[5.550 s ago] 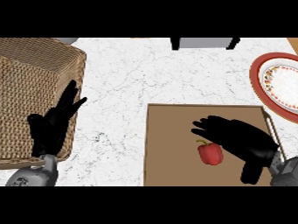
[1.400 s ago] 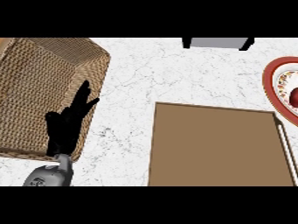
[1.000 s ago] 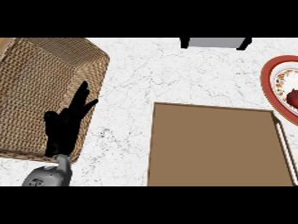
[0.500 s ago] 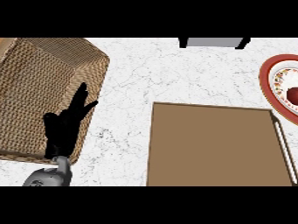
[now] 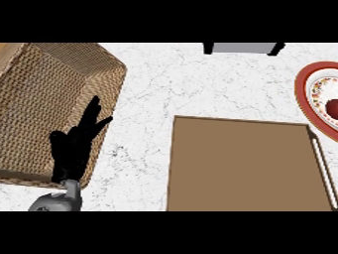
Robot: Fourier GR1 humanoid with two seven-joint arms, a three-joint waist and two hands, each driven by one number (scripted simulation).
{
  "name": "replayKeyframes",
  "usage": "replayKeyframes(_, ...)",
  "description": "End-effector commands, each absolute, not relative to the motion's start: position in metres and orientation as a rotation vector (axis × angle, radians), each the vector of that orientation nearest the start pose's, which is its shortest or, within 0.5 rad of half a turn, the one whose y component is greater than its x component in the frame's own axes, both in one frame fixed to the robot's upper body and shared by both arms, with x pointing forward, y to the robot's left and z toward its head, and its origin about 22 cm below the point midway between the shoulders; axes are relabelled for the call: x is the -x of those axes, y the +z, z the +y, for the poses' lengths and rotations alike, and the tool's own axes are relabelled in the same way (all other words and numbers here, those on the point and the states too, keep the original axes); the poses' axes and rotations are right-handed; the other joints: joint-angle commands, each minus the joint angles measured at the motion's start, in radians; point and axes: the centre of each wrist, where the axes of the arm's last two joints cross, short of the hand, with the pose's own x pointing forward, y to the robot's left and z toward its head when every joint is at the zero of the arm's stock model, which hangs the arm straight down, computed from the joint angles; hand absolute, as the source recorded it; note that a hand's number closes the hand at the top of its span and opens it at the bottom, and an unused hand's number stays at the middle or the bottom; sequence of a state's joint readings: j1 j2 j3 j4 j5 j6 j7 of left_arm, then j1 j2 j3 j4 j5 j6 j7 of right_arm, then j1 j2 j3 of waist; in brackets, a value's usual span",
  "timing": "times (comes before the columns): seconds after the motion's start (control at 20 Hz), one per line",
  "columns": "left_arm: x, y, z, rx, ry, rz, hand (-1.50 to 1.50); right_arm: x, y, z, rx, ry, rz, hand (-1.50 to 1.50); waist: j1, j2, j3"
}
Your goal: Pick the bell pepper from the tray and place it in the plate
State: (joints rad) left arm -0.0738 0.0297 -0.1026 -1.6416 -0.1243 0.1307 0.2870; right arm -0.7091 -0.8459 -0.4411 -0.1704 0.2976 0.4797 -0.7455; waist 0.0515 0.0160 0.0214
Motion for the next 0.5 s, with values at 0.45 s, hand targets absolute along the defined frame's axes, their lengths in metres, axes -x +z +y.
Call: replayKeyframes(0.45,-0.245,0.006,0.234,-0.196,-0.071,-1.327,0.00,-0.295,0.063,-0.532,0.266,0.325,-1.693,-1.50,0.014,0.012,-0.014)
